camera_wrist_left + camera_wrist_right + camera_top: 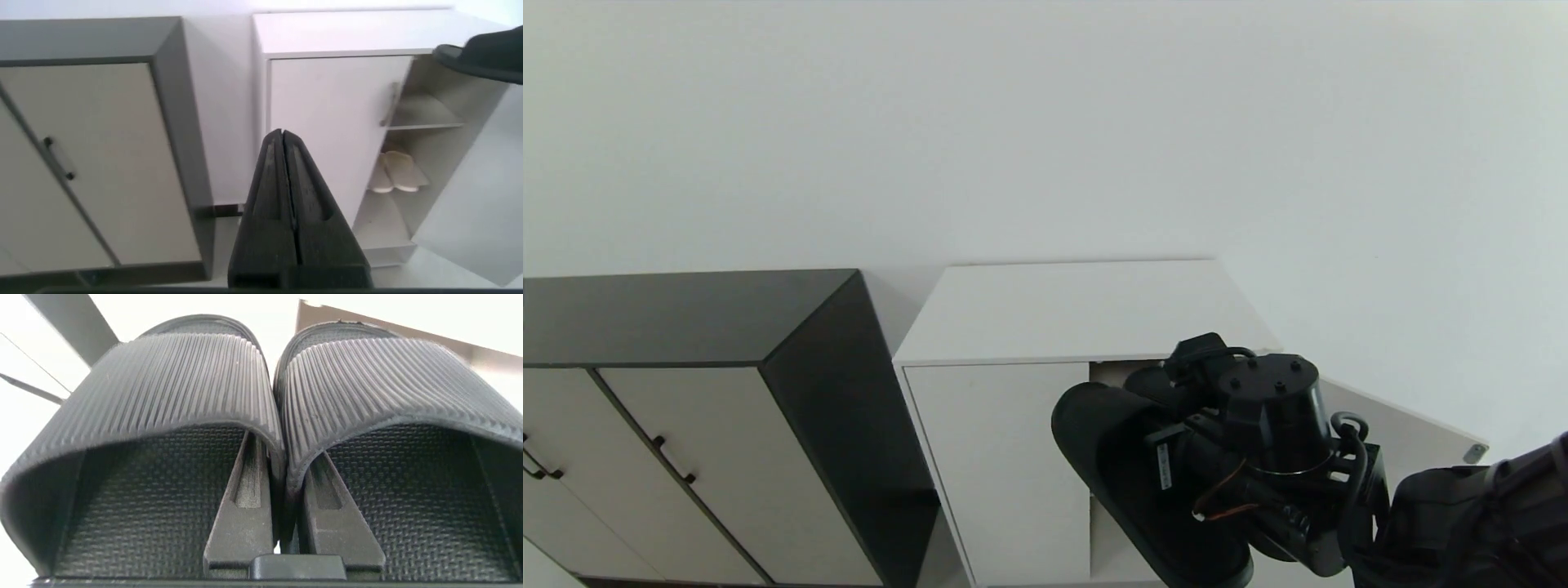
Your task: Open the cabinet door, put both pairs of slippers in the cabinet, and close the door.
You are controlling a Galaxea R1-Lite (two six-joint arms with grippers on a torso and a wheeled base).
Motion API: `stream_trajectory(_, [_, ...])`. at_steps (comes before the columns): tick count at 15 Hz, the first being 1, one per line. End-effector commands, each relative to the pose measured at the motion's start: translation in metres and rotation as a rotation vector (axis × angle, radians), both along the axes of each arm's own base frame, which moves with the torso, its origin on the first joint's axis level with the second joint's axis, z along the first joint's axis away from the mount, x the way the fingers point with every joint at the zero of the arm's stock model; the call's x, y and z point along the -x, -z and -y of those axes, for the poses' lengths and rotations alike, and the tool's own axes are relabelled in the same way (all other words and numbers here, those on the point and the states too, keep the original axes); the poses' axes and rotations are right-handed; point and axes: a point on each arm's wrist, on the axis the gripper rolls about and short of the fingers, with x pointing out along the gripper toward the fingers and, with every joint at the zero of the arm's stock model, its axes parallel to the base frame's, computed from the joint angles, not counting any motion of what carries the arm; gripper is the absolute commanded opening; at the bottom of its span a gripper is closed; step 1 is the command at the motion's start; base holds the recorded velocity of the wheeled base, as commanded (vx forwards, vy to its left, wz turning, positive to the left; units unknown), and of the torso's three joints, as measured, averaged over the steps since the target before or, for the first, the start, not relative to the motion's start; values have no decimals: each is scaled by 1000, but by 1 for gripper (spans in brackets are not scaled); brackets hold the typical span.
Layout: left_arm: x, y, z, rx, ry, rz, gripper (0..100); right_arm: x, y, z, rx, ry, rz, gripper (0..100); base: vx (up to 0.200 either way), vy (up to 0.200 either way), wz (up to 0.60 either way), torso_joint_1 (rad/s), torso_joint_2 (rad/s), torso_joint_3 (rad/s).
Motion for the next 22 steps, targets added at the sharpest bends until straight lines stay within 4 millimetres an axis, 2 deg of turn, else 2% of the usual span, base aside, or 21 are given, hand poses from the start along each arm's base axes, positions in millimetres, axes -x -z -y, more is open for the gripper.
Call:
stream_trajectory(1, [0,0,0,0,0,0,0,1,-1,0,-2,-1,2,0,0,-200,0,2,-2,7])
stream_trajectory(2, [0,0,0,0,0,0,0,1,-1,0,-2,-1,2,0,0,-200,0,2,7,2])
stream_trajectory(16, [0,0,0,3,0,0,0,2,8,4,41,-7,-14,0,0,0,0,0,0,0])
stream_trajectory(22, [0,0,0,2,-2,0,0,7,16,1,33,-54,-11,0,0,0,0,-162,373,213])
